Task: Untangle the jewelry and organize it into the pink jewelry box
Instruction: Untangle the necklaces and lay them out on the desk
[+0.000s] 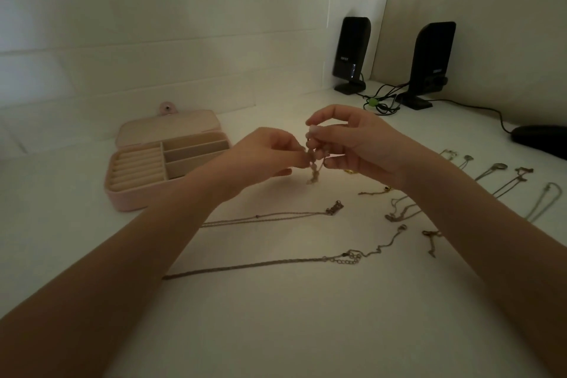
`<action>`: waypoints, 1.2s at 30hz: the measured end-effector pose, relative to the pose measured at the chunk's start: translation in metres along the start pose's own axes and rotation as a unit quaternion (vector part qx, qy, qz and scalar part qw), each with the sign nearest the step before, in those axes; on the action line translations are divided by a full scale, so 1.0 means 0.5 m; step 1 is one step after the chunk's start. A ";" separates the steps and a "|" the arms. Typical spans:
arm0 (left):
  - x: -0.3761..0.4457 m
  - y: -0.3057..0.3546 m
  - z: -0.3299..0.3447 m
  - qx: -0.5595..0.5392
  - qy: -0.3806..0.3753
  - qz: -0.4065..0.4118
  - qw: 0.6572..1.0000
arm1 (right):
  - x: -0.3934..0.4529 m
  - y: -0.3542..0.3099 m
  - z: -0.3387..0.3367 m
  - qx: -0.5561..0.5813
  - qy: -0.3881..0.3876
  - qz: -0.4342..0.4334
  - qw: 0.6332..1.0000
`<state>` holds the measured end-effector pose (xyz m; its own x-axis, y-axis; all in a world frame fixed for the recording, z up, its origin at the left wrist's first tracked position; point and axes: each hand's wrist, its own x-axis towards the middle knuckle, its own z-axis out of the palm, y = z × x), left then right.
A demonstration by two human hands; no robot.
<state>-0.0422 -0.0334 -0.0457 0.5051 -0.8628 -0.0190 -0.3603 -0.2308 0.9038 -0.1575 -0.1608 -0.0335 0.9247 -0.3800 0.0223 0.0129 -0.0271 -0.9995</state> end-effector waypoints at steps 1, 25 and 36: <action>0.000 0.001 -0.005 -0.026 0.001 -0.010 1.000 | 0.001 0.001 -0.003 -0.022 0.023 0.005 0.999; 0.005 -0.022 -0.024 0.291 0.134 0.106 0.942 | 0.026 0.064 0.014 -0.523 0.096 -0.124 0.838; 0.006 -0.038 -0.036 0.550 0.001 0.076 0.831 | 0.016 0.054 0.013 -0.636 0.046 -0.081 0.766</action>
<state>-0.0196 -0.0234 -0.0551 0.3887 -0.9193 0.0619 -0.9191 -0.3916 -0.0429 -0.1473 -0.1584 -0.0603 0.9189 -0.3379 0.2036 -0.3104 -0.9378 -0.1558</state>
